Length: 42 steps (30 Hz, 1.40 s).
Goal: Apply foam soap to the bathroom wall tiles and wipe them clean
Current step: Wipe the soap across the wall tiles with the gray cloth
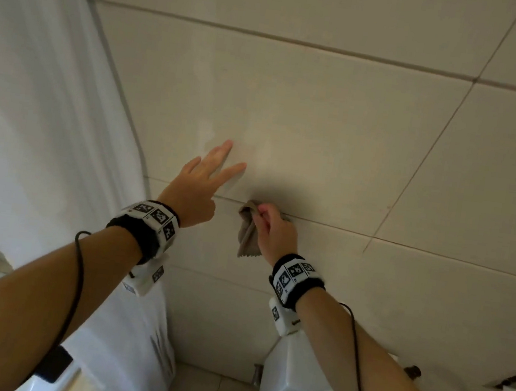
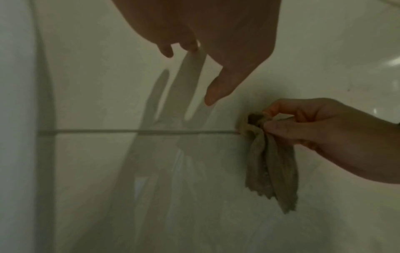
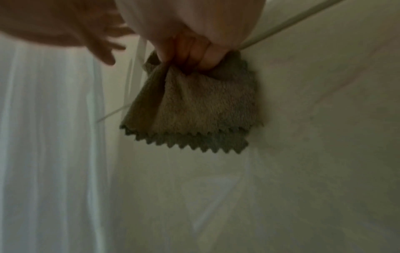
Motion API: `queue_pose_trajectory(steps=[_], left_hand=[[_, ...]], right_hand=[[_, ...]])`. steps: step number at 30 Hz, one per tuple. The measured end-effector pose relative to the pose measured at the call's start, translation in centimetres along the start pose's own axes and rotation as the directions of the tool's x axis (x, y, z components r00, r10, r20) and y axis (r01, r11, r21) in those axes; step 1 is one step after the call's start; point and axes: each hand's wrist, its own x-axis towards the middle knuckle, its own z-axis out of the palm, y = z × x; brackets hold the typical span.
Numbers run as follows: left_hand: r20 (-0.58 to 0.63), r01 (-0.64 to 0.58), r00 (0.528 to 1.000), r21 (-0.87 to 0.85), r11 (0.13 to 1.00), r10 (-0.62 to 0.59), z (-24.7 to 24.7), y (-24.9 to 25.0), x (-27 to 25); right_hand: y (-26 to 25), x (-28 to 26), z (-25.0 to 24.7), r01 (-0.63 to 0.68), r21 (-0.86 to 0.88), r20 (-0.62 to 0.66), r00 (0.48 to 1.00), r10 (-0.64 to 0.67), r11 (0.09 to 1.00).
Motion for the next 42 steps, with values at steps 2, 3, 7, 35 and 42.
queue_pose_trajectory(steps=[2,3,7,35,42], left_hand=[[0.033,0.087,0.996,-0.140,0.986,-0.084,-0.2,-0.4,-1.8],[0.063,0.133,0.990,-0.203,0.970,-0.122,-0.4,-0.3,-2.5],[0.226,0.258,0.957,-0.379,0.889,-0.182,-0.4,0.6,-4.6],[0.589,0.590,0.777,-0.805,-0.070,-0.220,0.5,14.7,-1.3],[0.511,0.521,0.845,-0.853,0.025,-0.159,0.9,19.1,1.2]], right_hand=[[-1.9,0.2,-0.5,-0.228,0.193,0.069,0.973,0.218,0.954],[-2.7,0.2,-0.9,-0.333,0.318,0.093,0.943,0.320,0.888],[-5.4,-0.2,-3.5,-0.478,0.710,0.236,0.854,0.464,0.518],[-2.9,-10.8,-13.1,-0.555,0.592,0.196,0.802,0.563,0.584],[0.5,-9.5,-14.6,-0.513,0.858,0.404,0.633,0.661,-0.033]])
